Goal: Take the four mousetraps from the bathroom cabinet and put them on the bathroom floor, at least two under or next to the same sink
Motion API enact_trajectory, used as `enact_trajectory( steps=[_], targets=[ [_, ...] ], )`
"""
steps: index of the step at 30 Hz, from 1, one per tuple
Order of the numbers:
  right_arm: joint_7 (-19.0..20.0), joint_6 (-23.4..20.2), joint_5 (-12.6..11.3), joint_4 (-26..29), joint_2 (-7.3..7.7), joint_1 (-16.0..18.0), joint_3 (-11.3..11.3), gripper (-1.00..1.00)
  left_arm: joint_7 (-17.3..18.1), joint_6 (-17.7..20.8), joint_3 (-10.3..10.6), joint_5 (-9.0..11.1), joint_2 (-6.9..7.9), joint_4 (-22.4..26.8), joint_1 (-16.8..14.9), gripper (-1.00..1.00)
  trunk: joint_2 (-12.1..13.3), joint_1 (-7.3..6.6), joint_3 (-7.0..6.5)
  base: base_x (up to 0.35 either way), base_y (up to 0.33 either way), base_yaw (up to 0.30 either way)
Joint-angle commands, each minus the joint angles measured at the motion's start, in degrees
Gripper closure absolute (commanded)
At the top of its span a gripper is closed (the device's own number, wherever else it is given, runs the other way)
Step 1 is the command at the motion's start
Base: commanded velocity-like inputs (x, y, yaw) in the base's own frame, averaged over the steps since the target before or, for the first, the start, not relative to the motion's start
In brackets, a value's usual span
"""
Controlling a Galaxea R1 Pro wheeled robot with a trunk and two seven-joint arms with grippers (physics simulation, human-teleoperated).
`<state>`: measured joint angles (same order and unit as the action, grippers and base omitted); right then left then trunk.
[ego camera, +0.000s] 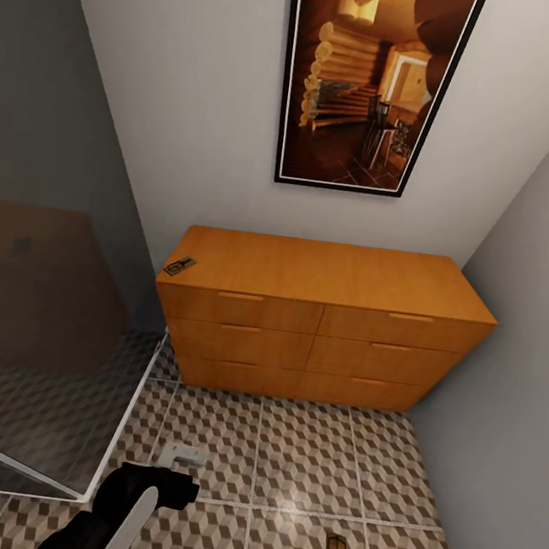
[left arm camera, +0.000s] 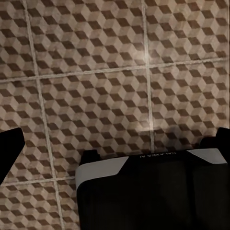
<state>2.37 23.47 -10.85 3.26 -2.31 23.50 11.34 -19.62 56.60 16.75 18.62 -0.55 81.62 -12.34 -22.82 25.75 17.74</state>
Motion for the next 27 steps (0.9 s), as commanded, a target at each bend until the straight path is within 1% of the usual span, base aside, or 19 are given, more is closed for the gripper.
enact_trajectory(
  steps=[1,5,15,22,27],
  targets=[
    [0.52,0.25,-0.75,-0.10,-0.01,0.05,0.26,1.00,-0.59,0.41,0.04,0.56,-0.25,0.35,-0.04,-1.00,-0.10,0.03,0.10,0.000,0.000,0.000],
    [0.53,0.26,-0.75,-0.10,0.01,0.05,0.26,1.00,-0.65,0.75,0.04,0.49,-1.10,1.01,-0.05,-1.00,-0.10,0.03,0.10,0.000,0.000,0.000],
    [0.53,0.25,-0.75,-0.10,-0.05,0.05,0.26,1.00,-0.75,0.97,0.04,0.37,-1.54,3.00,-0.39,-1.00,-0.10,0.03,0.10,0.000,0.000,0.000],
    [0.53,0.23,-0.75,-0.10,-0.06,0.05,0.27,1.00,-0.77,1.05,-0.03,0.22,-1.61,3.21,-2.52,-1.00,-0.10,0.03,0.10,0.000,0.000,0.000],
    [0.53,0.21,-0.75,-0.10,-0.06,0.05,0.26,1.00,-0.84,1.10,-0.08,0.20,-1.92,2.85,-5.39,-1.00,-0.10,0.03,0.10,0.000,0.000,0.000]
  ],
)
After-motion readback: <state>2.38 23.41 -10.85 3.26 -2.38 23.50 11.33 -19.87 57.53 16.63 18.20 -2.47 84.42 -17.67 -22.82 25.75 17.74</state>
